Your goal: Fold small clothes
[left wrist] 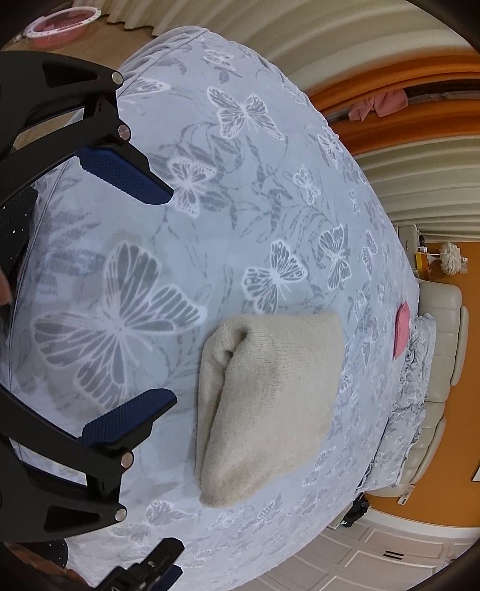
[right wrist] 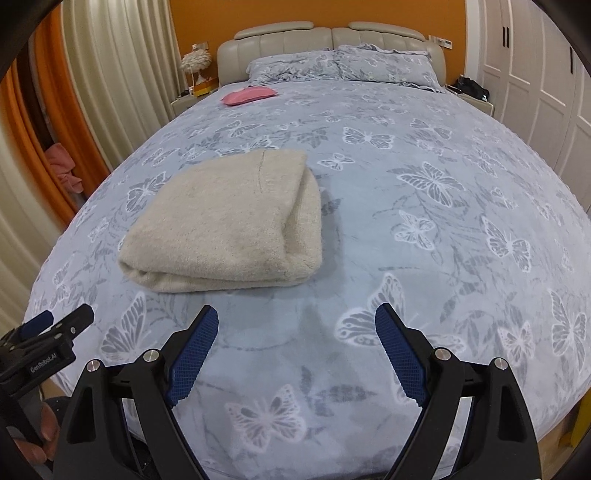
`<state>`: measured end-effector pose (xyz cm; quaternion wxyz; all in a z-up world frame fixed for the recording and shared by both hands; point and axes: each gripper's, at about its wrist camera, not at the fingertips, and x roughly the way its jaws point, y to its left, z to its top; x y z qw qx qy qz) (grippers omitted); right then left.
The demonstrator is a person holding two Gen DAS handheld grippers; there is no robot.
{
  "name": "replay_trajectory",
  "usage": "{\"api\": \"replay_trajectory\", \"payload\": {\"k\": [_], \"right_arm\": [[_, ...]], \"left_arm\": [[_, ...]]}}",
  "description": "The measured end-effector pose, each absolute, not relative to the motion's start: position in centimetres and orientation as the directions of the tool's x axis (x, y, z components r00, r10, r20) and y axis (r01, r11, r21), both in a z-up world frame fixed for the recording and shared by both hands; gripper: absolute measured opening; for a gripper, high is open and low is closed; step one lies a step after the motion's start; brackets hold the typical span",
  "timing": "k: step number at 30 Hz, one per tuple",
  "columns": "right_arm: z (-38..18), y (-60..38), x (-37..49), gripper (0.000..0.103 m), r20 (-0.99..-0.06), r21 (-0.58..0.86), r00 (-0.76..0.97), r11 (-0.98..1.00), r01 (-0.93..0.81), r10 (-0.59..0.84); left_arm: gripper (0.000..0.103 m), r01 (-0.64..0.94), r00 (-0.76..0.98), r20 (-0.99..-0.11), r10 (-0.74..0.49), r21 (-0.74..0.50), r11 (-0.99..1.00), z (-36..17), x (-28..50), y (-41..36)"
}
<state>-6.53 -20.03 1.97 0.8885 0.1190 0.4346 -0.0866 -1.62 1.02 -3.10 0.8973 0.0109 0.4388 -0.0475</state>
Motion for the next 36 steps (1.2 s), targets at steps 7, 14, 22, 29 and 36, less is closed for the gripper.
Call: {"api": "replay_trajectory", "payload": {"k": [7, 14, 22, 29, 36], "right_arm": [[1.9, -19.8, -6.5, 0.085, -0.797, 0.128, 0.601, 0.957, 0.260, -0.056], [1.8, -20.0, -6.4, 0.085, -0.797, 0.132, 0.601, 0.956, 0.261, -0.054], [1.8, -19.6, -6.6, 0.085, -0.800, 0.127, 0.597, 0.956, 0.266, -0.060], [1.8, -19.4, -6.6, 0.085, -0.800, 0.124, 0.596, 0.956, 0.267, -0.063], [1.8, -19.2, -6.7, 0.085, -0.800, 0.119, 0.597, 0.957, 0.266, -0.067]], "left_arm": [[0.098, 0.101, 0.597, -0.799, -0.068, -0.010, 0.995, -3.4, -1.4, 0.8], [0.098, 0.082, 0.569, -0.819, -0.077, -0.037, 0.996, -3.7, -0.9, 1.3], [0.098, 0.082, 0.645, -0.764, 0.005, 0.076, 0.994, -2.9, -2.1, 0.1], [0.098, 0.111, 0.671, -0.741, -0.001, 0.098, 0.989, -2.4, -2.5, -0.6], [0.098, 0.071, 0.640, -0.768, -0.016, 0.038, 0.997, -2.7, -1.9, 0.5]]}}
